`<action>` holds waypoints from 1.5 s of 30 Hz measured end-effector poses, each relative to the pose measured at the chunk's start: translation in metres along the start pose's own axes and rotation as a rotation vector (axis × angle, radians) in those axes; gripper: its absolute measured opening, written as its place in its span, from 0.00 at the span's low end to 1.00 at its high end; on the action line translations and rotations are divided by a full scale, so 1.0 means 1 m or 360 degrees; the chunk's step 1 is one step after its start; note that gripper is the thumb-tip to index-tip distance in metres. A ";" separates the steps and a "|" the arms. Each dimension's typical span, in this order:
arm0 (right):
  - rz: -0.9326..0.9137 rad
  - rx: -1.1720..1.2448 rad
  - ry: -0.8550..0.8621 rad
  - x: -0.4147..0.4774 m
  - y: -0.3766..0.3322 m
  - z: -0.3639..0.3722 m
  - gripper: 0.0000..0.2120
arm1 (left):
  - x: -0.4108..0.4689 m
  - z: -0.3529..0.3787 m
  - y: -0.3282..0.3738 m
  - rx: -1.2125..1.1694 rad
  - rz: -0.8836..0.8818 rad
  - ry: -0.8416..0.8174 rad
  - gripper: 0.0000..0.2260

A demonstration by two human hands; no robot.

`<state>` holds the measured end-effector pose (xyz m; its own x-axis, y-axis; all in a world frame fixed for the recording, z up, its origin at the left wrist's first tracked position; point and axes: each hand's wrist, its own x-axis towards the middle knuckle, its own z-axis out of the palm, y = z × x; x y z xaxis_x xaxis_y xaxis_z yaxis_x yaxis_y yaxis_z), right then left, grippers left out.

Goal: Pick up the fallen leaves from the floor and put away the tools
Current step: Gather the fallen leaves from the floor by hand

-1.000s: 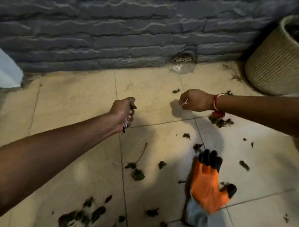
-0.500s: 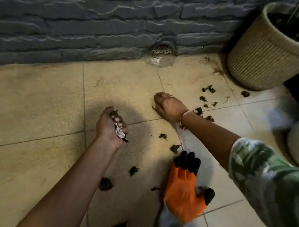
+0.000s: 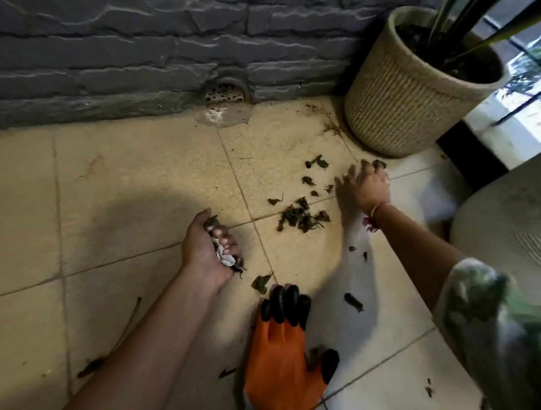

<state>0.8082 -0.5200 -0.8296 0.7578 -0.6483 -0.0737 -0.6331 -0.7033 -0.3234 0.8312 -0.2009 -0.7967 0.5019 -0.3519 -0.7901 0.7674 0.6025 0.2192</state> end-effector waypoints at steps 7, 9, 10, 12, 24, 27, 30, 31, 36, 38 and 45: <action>0.0127 -0.0206 -0.0134 0.060 0.039 -0.001 0.29 | 0.012 -0.002 -0.002 0.0012 0.0012 -0.0020 0.23; 0.0127 -0.0175 -0.0140 0.061 0.044 0.003 0.29 | 0.014 -0.002 -0.002 0.0005 0.0006 -0.0023 0.23; 0.0090 -0.0165 -0.0120 0.058 0.044 0.006 0.29 | 0.014 -0.002 -0.001 -0.0003 0.0009 -0.0014 0.23; -0.0106 -0.0111 -0.0072 0.038 0.036 0.014 0.27 | 0.014 -0.001 0.001 -0.0025 0.0020 -0.0007 0.22; -0.0450 0.0414 -0.0231 0.000 -0.040 0.034 0.26 | 0.013 -0.007 0.003 0.0008 0.0049 -0.0027 0.23; -0.0342 0.0096 -0.0254 0.038 -0.037 0.038 0.32 | 0.010 -0.010 0.002 0.0004 0.0038 -0.0040 0.24; -0.0498 0.0043 -0.0357 0.025 -0.041 0.047 0.33 | 0.007 -0.012 0.007 -0.0005 0.0034 -0.0038 0.24; -0.0594 0.0053 -0.0387 0.012 -0.046 0.050 0.32 | 0.006 -0.013 0.010 -0.0002 0.0047 -0.0039 0.23; -0.1059 0.0104 -0.0563 -0.066 -0.054 0.057 0.28 | 0.004 -0.021 0.018 -0.0003 0.0094 -0.0044 0.24; -0.1213 0.0165 -0.0592 -0.083 -0.052 0.055 0.27 | 0.002 -0.023 0.018 -0.0019 0.0089 -0.0050 0.24; -0.0175 0.0609 0.0192 -0.105 0.007 0.018 0.31 | -0.011 -0.039 0.028 -0.0089 0.0120 -0.0065 0.25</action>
<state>0.7275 -0.4518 -0.8412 0.7794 -0.6207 0.0845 -0.4276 -0.6258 -0.6523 0.8314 -0.1524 -0.8049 0.5741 -0.3321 -0.7484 0.7041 0.6668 0.2442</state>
